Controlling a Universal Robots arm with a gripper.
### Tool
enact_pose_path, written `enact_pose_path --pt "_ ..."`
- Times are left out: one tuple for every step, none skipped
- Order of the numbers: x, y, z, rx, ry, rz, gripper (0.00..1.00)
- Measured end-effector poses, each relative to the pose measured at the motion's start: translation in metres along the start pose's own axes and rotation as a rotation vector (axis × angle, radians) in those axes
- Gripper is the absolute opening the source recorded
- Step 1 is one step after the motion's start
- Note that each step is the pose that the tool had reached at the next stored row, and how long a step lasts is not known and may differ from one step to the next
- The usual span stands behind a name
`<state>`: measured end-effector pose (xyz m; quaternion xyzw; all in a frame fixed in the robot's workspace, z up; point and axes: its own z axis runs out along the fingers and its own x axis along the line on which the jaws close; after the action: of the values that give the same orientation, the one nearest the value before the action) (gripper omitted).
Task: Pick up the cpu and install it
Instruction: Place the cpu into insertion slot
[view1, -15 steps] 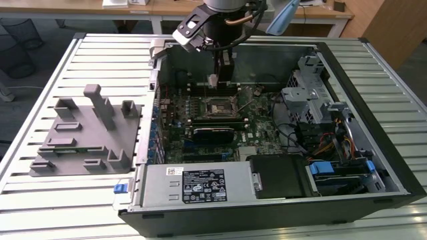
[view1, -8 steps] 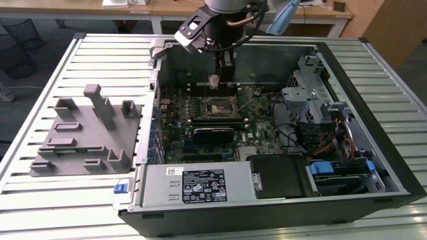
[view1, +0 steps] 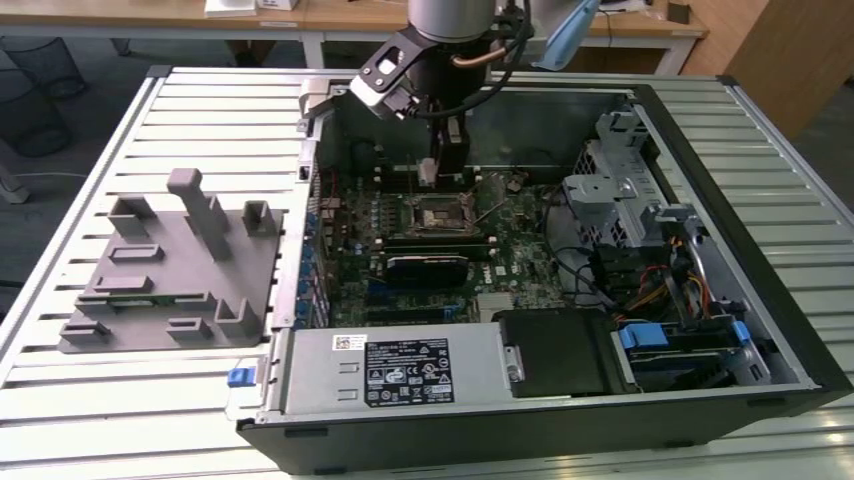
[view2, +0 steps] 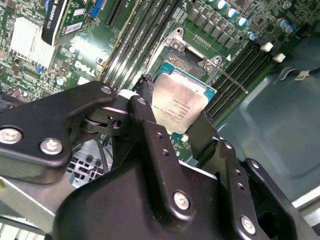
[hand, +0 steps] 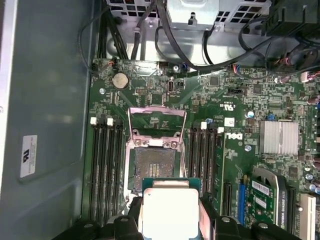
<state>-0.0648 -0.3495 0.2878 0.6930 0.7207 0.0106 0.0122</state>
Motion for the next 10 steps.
enact_pose_path --pt "0.0 0.0 0.0008 0.0 0.0 0.0 0.53" --pt "0.0 0.0 0.0008 0.0001 -0.0001 0.0 0.53" --pt "0.0 0.0 0.0008 0.0002 -0.0002 0.0 0.53" --pt "0.0 0.0 0.0009 0.0 0.0 0.0 0.53" --pt "0.0 0.0 0.0009 0.0 0.0 0.0 0.53" --pt "0.0 0.0001 0.001 0.0 0.0 0.0 0.53" --pt "0.0 0.0004 0.0012 -0.0001 0.0001 0.0 0.53" --pt "0.0 0.0009 0.0014 -0.0001 0.0002 0.0 0.53" --pt "0.0 0.0017 0.0016 -0.0002 0.0002 0.0 0.53" --pt "0.0 0.0026 0.0017 -0.0001 0.0001 0.0 0.53"
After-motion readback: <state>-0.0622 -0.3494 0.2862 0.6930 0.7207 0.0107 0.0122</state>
